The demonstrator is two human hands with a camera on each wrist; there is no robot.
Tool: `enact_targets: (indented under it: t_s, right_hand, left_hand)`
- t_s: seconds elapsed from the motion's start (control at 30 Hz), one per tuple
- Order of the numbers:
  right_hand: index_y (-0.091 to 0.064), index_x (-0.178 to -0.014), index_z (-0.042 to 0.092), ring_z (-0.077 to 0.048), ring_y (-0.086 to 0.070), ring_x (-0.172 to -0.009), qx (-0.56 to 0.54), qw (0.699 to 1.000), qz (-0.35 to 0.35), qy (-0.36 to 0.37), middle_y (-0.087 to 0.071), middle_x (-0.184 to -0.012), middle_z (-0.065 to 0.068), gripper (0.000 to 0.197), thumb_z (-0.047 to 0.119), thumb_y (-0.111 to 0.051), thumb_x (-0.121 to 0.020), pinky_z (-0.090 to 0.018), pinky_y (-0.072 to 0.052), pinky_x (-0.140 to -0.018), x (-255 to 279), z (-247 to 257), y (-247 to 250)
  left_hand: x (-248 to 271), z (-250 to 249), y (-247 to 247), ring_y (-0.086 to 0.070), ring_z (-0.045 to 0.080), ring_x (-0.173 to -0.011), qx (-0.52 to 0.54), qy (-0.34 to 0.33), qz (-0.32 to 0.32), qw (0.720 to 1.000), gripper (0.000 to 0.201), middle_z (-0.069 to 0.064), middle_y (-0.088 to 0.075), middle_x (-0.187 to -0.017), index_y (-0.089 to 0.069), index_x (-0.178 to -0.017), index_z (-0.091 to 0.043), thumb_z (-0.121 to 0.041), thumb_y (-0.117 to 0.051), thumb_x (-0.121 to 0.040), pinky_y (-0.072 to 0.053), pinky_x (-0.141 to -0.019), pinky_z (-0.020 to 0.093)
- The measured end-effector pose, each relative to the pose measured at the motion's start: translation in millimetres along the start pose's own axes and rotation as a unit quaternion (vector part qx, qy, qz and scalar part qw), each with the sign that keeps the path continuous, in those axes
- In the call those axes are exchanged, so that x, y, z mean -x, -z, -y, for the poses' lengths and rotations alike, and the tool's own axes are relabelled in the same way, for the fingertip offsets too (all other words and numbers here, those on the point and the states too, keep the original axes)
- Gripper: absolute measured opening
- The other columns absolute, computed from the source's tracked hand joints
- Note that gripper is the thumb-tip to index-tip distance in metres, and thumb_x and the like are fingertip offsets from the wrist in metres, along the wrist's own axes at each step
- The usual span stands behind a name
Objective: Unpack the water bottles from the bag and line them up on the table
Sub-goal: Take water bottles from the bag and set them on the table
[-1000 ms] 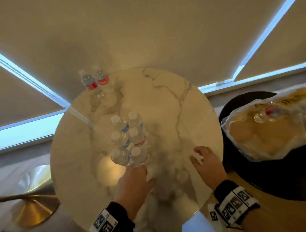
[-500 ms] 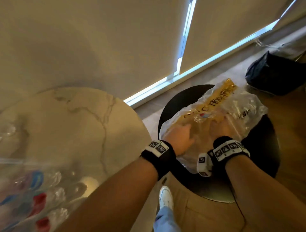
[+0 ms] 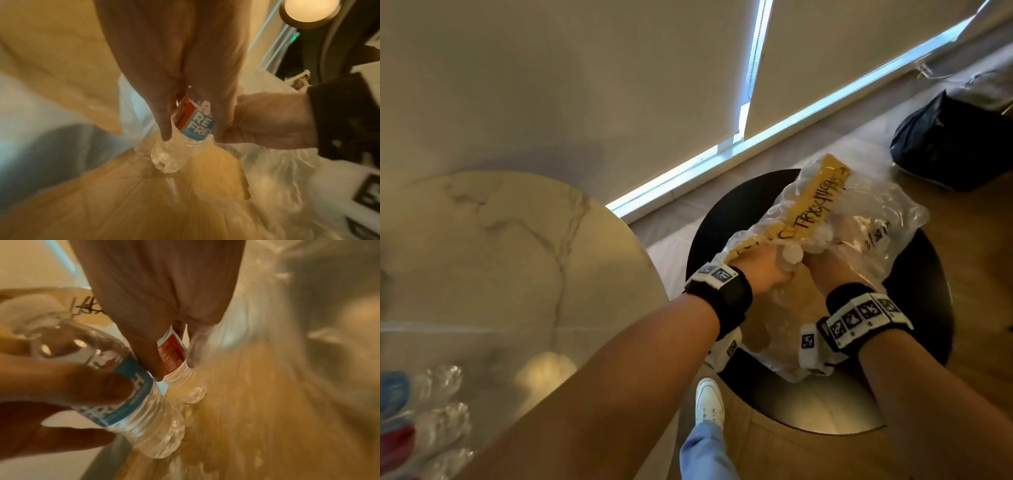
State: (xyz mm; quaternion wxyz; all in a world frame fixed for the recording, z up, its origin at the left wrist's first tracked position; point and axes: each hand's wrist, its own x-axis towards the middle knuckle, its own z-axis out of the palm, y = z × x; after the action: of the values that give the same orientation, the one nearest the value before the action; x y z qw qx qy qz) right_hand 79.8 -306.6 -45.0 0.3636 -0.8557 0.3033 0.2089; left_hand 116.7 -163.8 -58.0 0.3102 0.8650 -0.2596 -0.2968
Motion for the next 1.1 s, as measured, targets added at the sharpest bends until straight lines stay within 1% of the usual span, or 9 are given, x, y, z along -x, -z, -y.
enact_targets:
  t_s: [0.1, 0.23, 0.37, 0.47, 0.6, 0.7, 0.8, 0.97, 1.1]
  right_hand:
    - [-0.051, -0.134, -0.003, -0.039, -0.053, -0.124, 0.087, 0.995, 0.021, 0.048, -0.056, -0.134, -0.024, 0.042, 0.013, -0.057, -0.096, -0.037, -0.041, -0.098, 17, 5, -5]
    - [-0.054, -0.126, 0.026, -0.024, -0.058, -0.119, 0.232, 0.955, 0.006, 0.184, -0.061, -0.13, -0.002, 0.051, 0.042, -0.069, -0.081, -0.044, -0.044, -0.105, 50, 10, -5]
    - [-0.059, -0.121, 0.026, -0.015, -0.064, -0.103, 0.179, 0.947, 0.047, 0.262, -0.064, -0.11, 0.012, 0.061, 0.043, -0.083, -0.068, -0.029, -0.051, -0.086, 99, 23, -10]
    - [-0.065, -0.113, 0.019, -0.008, -0.06, -0.079, 0.14, 0.951, 0.063, 0.269, -0.062, -0.093, 0.014, 0.048, 0.027, -0.086, -0.071, -0.008, -0.043, -0.065, 157, 40, -19]
    - [-0.069, -0.103, 0.029, 0.0, -0.058, -0.069, 0.109, 0.919, 0.099, 0.365, -0.062, -0.082, 0.017, 0.028, 0.051, -0.067, -0.085, -0.019, -0.055, -0.064, 213, 64, -67]
    - [-0.055, -0.112, 0.04, 0.0, -0.063, -0.091, 0.073, 0.901, 0.223, 0.364, -0.065, -0.1, 0.017, 0.045, 0.038, -0.081, -0.076, -0.015, -0.052, -0.077, 250, 82, -128]
    - [-0.05, -0.116, 0.042, -0.005, -0.064, -0.096, 0.067, 0.875, 0.287, 0.383, -0.065, -0.105, 0.013, 0.053, 0.044, -0.079, -0.072, -0.033, -0.054, -0.085, 276, 91, -191]
    - [-0.05, -0.117, 0.038, -0.012, -0.063, -0.095, 0.109, 0.851, 0.317, 0.404, -0.064, -0.108, 0.009, 0.051, 0.039, -0.074, -0.072, -0.029, -0.053, -0.082, 308, 124, -245]
    - [-0.047, -0.12, 0.04, -0.014, -0.063, -0.093, 0.152, 0.867, 0.269, 0.391, -0.061, -0.111, 0.008, 0.056, 0.041, -0.074, -0.071, -0.032, -0.054, -0.08, 340, 163, -300]
  left_hand:
    - [35, -4, 10, -0.058, 0.023, -0.116, -0.046, -0.04, -0.003, 0.998, 0.053, 0.006, -0.061, -0.128, -0.055, -0.131, -0.015, -0.025, -0.075, -0.083, -0.045, -0.1, 0.035]
    - [102, -2, 16, -0.051, 0.026, -0.126, 0.037, -0.048, -0.006, 0.998, 0.061, 0.009, -0.054, -0.136, -0.049, -0.135, -0.014, -0.03, -0.075, -0.082, -0.04, -0.111, 0.042]
    - [196, 8, 31, -0.057, 0.009, -0.105, 0.181, 0.002, -0.088, 0.98, 0.055, 0.001, -0.059, -0.126, -0.049, -0.132, -0.02, -0.023, -0.078, -0.086, -0.048, -0.093, 0.024]
    - [266, 27, 34, -0.058, 0.012, -0.115, 0.209, 0.081, -0.195, 0.955, 0.061, -0.001, -0.059, -0.131, -0.051, -0.135, -0.02, -0.019, -0.081, -0.082, -0.044, -0.098, 0.021]
    - [354, 58, 29, -0.06, 0.001, -0.099, 0.195, 0.196, -0.303, 0.912, 0.06, -0.009, -0.063, -0.119, -0.052, -0.131, -0.029, -0.026, -0.082, -0.078, -0.042, -0.083, 0.007]
    - [413, 78, 13, -0.06, 0.0, -0.103, 0.181, 0.262, -0.342, 0.884, 0.059, -0.013, -0.062, -0.118, -0.054, -0.127, -0.032, -0.034, -0.083, -0.075, -0.047, -0.091, 0.017]
    - [462, 91, 5, -0.061, 0.004, -0.107, 0.181, 0.335, -0.354, 0.854, 0.056, -0.019, -0.063, -0.117, -0.052, -0.12, -0.043, -0.046, -0.081, -0.072, -0.052, -0.095, 0.03]
    - [504, 107, 5, -0.059, -0.002, -0.104, 0.194, 0.358, -0.393, 0.824, 0.046, -0.023, -0.06, -0.116, -0.053, -0.118, -0.042, -0.045, -0.079, -0.08, -0.045, -0.089, 0.017]
    - [548, 159, 14, -0.058, 0.012, -0.119, 0.188, 0.364, -0.351, 0.842, 0.07, -0.011, -0.059, -0.132, -0.049, -0.135, -0.033, -0.048, -0.082, -0.075, -0.047, -0.1, 0.027]
